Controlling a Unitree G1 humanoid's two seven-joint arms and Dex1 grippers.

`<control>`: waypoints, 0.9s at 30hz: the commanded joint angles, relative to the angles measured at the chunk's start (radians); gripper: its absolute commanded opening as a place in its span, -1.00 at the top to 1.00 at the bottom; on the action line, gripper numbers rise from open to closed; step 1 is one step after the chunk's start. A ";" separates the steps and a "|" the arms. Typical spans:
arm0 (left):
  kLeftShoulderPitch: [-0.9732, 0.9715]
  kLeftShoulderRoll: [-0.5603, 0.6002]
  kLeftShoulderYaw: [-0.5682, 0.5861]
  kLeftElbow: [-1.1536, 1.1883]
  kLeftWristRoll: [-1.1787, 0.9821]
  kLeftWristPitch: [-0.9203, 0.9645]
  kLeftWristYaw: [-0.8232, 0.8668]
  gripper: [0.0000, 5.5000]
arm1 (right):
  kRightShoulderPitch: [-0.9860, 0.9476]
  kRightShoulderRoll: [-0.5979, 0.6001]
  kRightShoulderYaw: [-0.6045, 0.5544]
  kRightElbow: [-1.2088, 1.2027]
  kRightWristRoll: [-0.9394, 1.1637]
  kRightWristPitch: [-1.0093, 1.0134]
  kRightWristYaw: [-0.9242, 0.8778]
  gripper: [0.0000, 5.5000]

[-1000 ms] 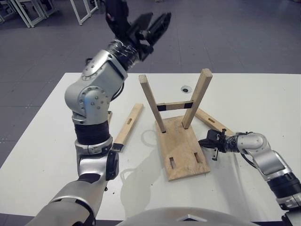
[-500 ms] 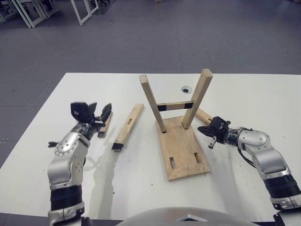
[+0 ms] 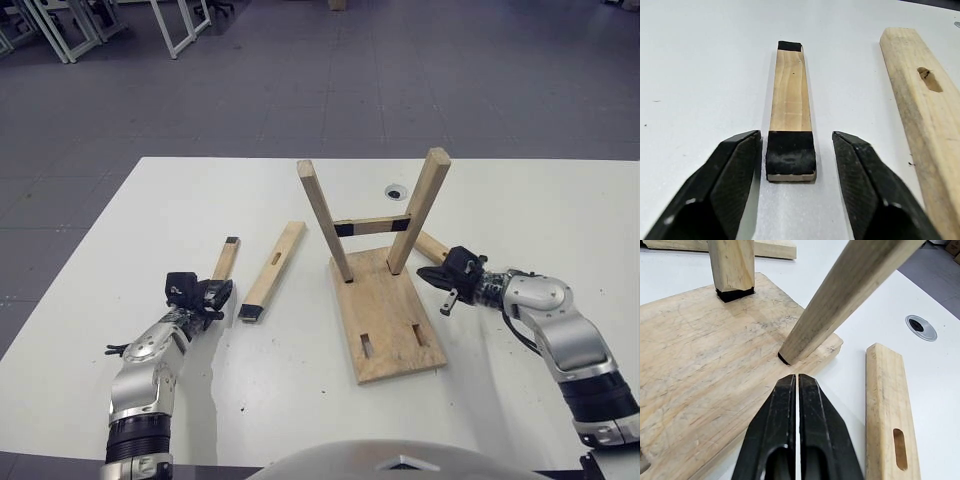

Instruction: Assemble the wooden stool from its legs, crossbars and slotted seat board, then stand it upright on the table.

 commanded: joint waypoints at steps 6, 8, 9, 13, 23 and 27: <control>-0.034 -0.013 0.009 -0.040 -0.017 0.151 0.056 0.51 | -0.010 -0.015 -0.105 -0.143 0.225 0.196 0.068 0.96; -0.076 -0.034 0.038 -0.074 -0.032 0.112 0.087 0.51 | -0.020 -0.033 -0.158 -0.201 0.343 0.317 0.091 0.96; -0.108 -0.048 0.052 -0.103 -0.034 0.045 0.099 0.51 | -0.036 -0.038 -0.195 -0.226 0.416 0.391 0.095 0.90; -0.200 -0.083 0.052 -0.241 -0.014 -0.241 0.078 0.51 | -0.143 0.034 -0.333 -0.265 0.710 0.640 0.005 0.65; -0.447 0.014 -0.199 -0.622 -0.026 -0.187 -0.036 0.51 | -0.491 0.277 -0.499 -0.150 1.340 0.747 -0.650 0.17; -0.432 0.017 -0.281 -0.693 -0.028 -0.120 -0.061 0.51 | -0.562 0.324 -0.477 -0.141 1.433 0.661 -0.798 0.17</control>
